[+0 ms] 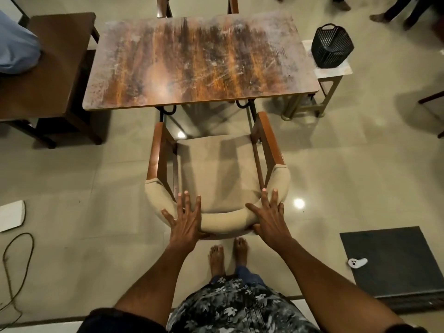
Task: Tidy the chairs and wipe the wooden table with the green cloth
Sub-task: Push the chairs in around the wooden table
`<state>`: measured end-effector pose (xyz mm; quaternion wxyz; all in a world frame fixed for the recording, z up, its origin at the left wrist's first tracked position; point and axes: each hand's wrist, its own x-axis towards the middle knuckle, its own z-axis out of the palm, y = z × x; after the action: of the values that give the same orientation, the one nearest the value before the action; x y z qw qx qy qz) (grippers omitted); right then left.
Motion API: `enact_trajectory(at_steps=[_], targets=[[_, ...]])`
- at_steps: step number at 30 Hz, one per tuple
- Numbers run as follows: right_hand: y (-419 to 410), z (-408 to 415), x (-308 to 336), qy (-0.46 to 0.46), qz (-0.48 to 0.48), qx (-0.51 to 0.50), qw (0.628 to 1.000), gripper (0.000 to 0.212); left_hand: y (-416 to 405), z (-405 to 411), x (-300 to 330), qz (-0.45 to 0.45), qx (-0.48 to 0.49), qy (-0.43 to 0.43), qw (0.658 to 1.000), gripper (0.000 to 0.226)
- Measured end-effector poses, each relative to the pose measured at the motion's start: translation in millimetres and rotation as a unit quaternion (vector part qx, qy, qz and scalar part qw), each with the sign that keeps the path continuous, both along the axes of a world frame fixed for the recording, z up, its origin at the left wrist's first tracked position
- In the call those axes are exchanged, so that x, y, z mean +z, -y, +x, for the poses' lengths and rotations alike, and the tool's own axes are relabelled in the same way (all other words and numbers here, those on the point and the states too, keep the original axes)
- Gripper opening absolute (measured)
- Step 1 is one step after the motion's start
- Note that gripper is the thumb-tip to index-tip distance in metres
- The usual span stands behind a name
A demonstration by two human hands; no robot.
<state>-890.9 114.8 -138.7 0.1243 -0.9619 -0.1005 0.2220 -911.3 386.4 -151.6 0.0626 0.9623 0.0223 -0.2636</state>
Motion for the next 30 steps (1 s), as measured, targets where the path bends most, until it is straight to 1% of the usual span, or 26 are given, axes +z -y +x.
enact_trajectory(at_steps=[4,10,12,17,20,25,30], targets=[[-1,14,5,-0.012,-0.015,0.012,1.0,0.064,2,12,1,-0.006,0.006,-0.004,1.0,0.123],[-7,60,13,-0.023,-0.031,0.018,0.999,0.069,-1,50,-3,-0.007,0.025,0.003,1.0,0.13],[-8,71,14,-0.02,-0.037,0.021,0.999,0.071,-4,61,-2,-0.013,0.018,0.003,1.0,0.131],[-20,85,14,-0.02,-0.054,0.014,0.998,0.064,-17,84,-2,-0.009,-0.006,-0.002,1.0,0.135],[-30,90,14,-0.018,-0.063,0.015,0.998,0.064,-28,94,-2,-0.009,-0.02,-0.003,1.0,0.137],[-38,95,17,-0.029,-0.062,0.013,0.998,0.066,-43,101,-13,0.005,-0.057,-0.008,0.998,0.151],[-40,97,19,-0.027,-0.085,0.016,0.996,0.065,-44,103,-7,-0.022,-0.076,-0.004,0.997,0.142]])
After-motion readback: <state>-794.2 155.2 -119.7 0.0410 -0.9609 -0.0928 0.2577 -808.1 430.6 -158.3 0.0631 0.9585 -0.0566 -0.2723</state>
